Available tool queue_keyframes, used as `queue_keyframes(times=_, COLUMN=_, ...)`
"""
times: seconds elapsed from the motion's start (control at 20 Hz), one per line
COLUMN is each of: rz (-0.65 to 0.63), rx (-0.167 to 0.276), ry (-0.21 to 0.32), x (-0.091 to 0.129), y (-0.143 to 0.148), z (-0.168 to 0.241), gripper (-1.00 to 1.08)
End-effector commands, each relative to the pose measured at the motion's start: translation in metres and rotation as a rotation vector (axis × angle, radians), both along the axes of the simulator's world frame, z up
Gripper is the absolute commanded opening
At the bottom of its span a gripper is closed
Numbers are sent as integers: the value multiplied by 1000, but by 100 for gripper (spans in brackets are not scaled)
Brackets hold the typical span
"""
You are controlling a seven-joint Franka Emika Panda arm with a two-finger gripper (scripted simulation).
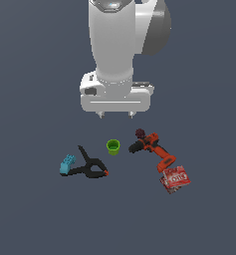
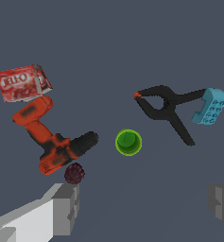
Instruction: Pick up a designated object from a clutter of objects.
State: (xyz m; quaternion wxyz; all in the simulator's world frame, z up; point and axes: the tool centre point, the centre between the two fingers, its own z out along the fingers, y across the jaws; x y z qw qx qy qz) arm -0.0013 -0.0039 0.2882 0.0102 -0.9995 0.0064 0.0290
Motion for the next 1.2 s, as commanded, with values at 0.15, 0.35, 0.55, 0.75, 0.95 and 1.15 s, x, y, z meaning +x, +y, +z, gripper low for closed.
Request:
queue_keyframes(times=0.15, rz=9, rx=1, ry=-7, x=2, y=3, z=2, gripper=100)
queue_keyframes(times=0.35, rz=42, rx=5, ry=-33, x=9, y=17, z=9, gripper=100)
queue_keyframes(times=0.55, rz=53, rx=8, ry=-45, x=12, y=24, z=14, gripper=100)
queue_keyframes(times=0.75, rz=55, rx=7, ry=-43, x=12, y=22, z=12, gripper=100)
queue_keyframes(times=0.95, rz=81, rx=7, ry=-44, x=12, y=21, z=7, gripper=100)
queue_keyframes(times=1.15, rz=126, rx=6, ry=-46, x=13, y=19, z=-1, gripper=100)
